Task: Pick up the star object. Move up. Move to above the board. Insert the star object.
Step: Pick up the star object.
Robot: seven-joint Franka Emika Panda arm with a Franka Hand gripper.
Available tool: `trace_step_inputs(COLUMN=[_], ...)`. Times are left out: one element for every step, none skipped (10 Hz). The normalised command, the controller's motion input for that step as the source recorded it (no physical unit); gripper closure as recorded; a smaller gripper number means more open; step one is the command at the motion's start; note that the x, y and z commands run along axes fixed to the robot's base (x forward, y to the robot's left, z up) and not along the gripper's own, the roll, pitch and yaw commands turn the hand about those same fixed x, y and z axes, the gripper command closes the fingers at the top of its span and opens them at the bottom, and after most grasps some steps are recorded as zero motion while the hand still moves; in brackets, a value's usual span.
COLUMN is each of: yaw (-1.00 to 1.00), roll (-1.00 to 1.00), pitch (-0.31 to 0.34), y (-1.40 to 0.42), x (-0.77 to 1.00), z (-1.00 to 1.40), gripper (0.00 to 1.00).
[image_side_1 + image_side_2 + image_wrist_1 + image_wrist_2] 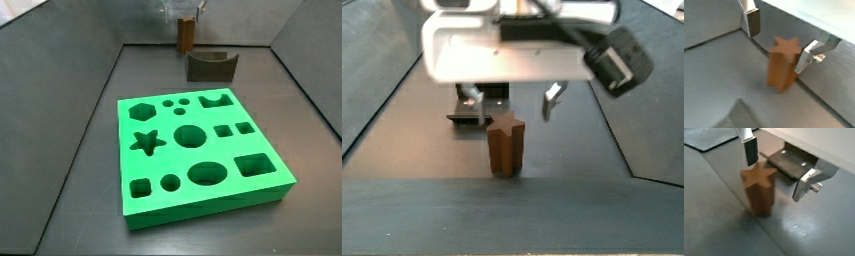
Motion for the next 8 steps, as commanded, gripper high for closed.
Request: trace_step_inputs(yaw=[0.09, 0.03, 0.01, -0.02, -0.04, 0.00, 0.00, 0.00], roll=[-0.07, -0.06, 0.00, 0.08, 0.11, 0.00, 0.00, 0.00], pitch=[0.000, 0.000, -0.100, -0.159, -0.206, 0.006, 0.010, 0.000], y=[0.35, 0.30, 0.16, 0.00, -0.04, 0.00, 0.00, 0.00], x=[0.12, 0.00, 0.00, 0.01, 0.00, 0.02, 0.00, 0.00], z=[-0.07, -0.11, -0.63, -0.90, -0.80, 0.00, 0.00, 0.00], gripper=[0.00, 0.00, 0.00, 0.00, 0.00, 0.00, 0.00, 0.00])
